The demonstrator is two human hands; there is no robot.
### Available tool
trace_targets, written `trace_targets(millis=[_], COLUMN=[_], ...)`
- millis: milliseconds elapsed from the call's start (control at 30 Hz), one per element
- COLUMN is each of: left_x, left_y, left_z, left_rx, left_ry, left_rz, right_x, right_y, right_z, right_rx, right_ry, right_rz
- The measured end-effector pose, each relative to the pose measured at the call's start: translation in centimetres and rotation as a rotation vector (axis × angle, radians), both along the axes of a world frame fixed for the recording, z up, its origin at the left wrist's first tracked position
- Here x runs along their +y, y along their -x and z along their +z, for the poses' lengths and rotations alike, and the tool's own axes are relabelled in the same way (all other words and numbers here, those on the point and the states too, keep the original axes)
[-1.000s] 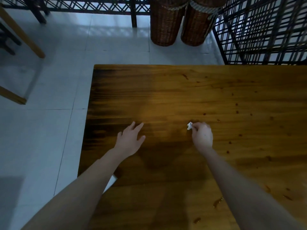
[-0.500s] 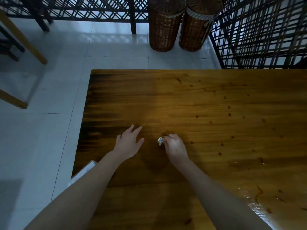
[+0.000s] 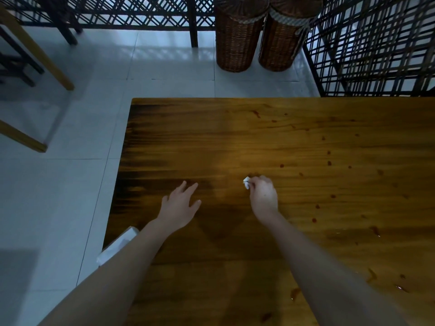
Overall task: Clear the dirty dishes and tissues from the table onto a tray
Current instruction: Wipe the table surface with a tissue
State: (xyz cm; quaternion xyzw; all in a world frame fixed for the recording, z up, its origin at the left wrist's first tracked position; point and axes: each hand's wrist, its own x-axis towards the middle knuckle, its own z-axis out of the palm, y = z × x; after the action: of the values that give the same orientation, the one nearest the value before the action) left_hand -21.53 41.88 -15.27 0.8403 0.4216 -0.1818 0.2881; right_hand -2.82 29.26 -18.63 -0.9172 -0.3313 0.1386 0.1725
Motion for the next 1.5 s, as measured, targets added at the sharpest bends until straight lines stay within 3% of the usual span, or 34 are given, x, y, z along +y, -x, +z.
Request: trace_targets(millis=[200,300,400,600,767,1133,1500], left_x=[-0.2,-0.6,-1.3,-3.3,-5.1,-8.5,-15.9], left_y=[-0.7,-1.3,-1.5,-1.6,-0.7,2.9,9.4], left_z=[0.1,0.2,0.3,0.1,-0.3,0.1,0.8], left_rx=[0.018,0.011,-0.004,-0.012,-0.026,-0.071,-0.064], left_ry=[-0.003,-0.012,0.004,0.012,0.023,-0.013,0.014], left_rz=[0.006,-0.002,-0.019,-0.023,-0.026,-0.025,-0.032], right_x=[-0.8,-2.9,-5.4,-9.9,-9.8,-13.8,-20.6], right_y=[4.2,4.1,2.2,-3.2,-2.4,3.9,8.5], right_z=[-0.9,-1.5,-1.3,-0.1,0.0,0.2,4.3], right_rx=[0.034,0.015,-0.006,-0.006,0.018,0.084,-0.050], right_ry=[-0.036,-0.034,-0.017,-0.021,-0.042,-0.010,-0.220], right_rz=[0.310,0.359,0.323,0.030,-0.043,0.079,0.028])
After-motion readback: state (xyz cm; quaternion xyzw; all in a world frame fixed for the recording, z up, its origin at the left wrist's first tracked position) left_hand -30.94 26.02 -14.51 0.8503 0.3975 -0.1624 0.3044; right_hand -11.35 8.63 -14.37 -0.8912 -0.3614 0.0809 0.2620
